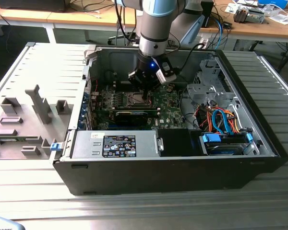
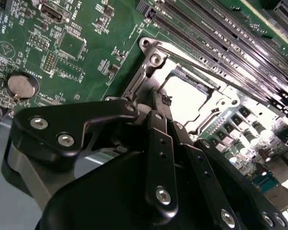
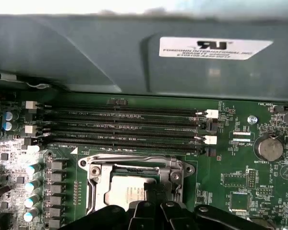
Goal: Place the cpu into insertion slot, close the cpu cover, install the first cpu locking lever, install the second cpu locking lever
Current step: 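Install the first cpu locking lever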
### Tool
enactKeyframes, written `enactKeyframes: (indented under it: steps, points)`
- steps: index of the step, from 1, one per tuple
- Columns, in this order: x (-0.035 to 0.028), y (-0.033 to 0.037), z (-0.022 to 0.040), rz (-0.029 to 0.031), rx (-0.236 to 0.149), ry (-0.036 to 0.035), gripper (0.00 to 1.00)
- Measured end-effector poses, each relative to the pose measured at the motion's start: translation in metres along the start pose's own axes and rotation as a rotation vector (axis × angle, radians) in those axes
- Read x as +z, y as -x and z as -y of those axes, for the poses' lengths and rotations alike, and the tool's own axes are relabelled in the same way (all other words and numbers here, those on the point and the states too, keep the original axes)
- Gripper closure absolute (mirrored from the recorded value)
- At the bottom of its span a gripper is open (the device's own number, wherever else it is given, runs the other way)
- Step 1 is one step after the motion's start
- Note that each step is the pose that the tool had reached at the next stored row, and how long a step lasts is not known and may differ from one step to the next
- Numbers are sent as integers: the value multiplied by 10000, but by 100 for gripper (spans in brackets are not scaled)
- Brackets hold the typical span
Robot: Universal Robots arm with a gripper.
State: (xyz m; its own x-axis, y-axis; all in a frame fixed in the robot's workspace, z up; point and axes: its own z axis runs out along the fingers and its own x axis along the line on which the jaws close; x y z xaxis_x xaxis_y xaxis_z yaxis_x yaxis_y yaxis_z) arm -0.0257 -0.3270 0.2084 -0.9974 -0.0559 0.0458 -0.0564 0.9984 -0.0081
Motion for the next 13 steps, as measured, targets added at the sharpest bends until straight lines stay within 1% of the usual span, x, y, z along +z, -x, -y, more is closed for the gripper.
enactKeyframes:
  steps: [3,9,11,12,13]
  points:
    - [-42,-2,1,-4,2,-58,89]
    - [-91,-4,1,-5,4,-89,89]
    - [-129,-6,1,-7,5,-120,89]
    - [-154,-7,1,-8,5,-129,89]
    - [-166,-8,2,-8,5,-130,89]
